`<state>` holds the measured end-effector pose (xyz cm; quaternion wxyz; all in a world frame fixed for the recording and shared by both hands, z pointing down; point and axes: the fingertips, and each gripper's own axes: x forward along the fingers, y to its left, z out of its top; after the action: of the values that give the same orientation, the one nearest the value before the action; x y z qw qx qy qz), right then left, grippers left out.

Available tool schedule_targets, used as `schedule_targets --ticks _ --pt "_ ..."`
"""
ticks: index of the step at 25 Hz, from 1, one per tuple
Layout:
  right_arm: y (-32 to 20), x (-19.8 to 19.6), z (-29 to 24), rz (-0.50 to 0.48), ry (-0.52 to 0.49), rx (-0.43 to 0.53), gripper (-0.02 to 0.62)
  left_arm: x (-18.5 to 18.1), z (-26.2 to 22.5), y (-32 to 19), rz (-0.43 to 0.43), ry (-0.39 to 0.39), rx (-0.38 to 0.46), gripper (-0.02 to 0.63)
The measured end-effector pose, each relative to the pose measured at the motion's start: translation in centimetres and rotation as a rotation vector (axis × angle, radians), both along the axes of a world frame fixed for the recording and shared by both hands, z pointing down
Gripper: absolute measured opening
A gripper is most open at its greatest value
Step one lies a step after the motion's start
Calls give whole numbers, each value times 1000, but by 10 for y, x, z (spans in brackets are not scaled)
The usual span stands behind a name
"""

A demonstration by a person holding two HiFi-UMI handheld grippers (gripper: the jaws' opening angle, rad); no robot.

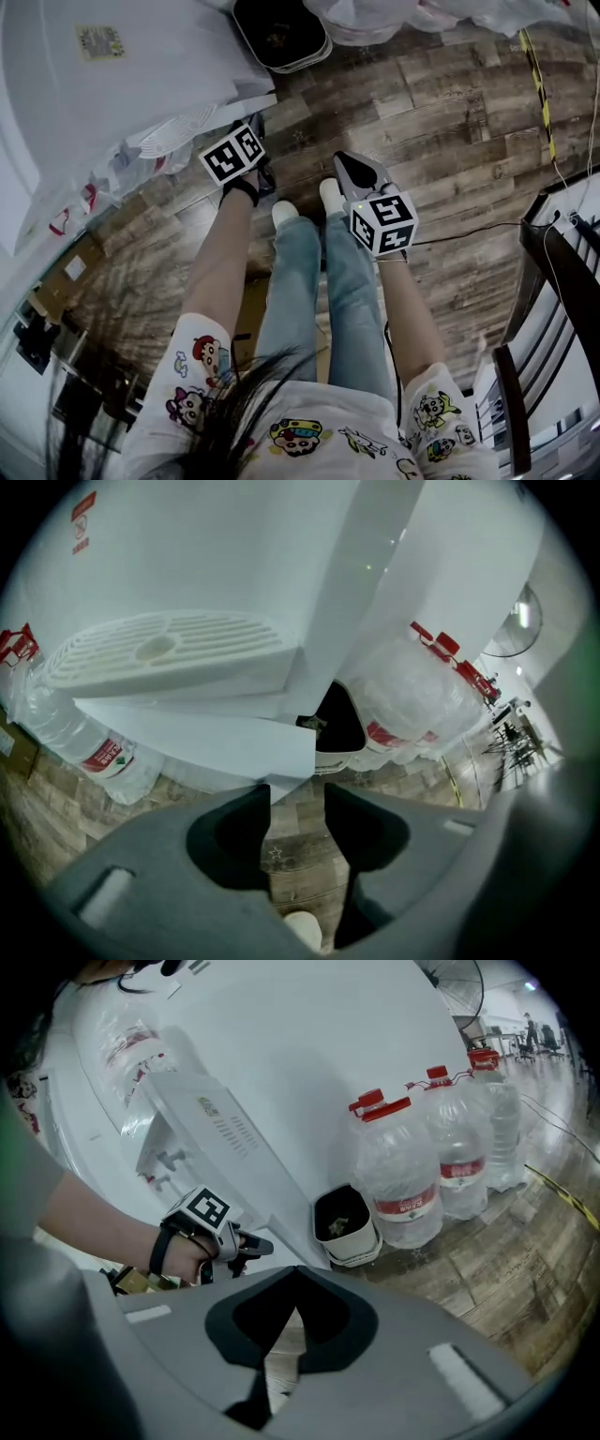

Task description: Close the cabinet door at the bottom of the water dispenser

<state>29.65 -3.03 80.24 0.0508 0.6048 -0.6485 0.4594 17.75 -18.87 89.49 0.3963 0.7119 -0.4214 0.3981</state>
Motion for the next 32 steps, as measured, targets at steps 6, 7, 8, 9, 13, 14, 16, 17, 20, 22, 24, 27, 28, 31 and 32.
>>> schedule_targets --ticks 6,7,8,9,13,14,16,17,20,22,24,27,28,31,32 --pt "2 8 8 24 -7 -12 12 13 7 -9 96 -9 19 183" --pt "2 9 9 28 -7 -14 12 15 8 -11 109 -12 24 183" --pt "3 11 10 31 -8 -15 12 17 8 -13 120 -14 30 184" --pt "3 13 11 33 -7 -16 12 20 9 -15 128 -15 35 184" --pt "3 18 14 39 -5 -19 12 23 10 -27 128 -14 57 186" --pt "4 19 15 39 -5 -20 12 23 10 -30 124 -13 62 189" --pt "4 21 17 42 -4 -22 12 24 10 -35 113 -10 68 190" --pt "5 22 17 43 -3 -23 12 24 10 -37 109 -9 69 190" --pt "6 22 16 46 -2 -23 12 24 9 -35 105 -8 65 190" --pt "6 22 14 45 2 -22 12 25 8 -31 109 -6 62 191" --pt "7 23 10 45 9 -21 12 26 5 -26 119 -1 58 191" --pt "7 26 2 47 25 -16 12 29 -5 -18 134 12 53 192" --pt "6 29 -3 48 32 -13 12 31 -10 -16 140 20 54 191" --pt "4 33 -20 52 56 1 12 37 -30 -9 163 53 58 191" --pt "2 34 -27 51 67 8 12 39 -38 -7 169 65 61 192"
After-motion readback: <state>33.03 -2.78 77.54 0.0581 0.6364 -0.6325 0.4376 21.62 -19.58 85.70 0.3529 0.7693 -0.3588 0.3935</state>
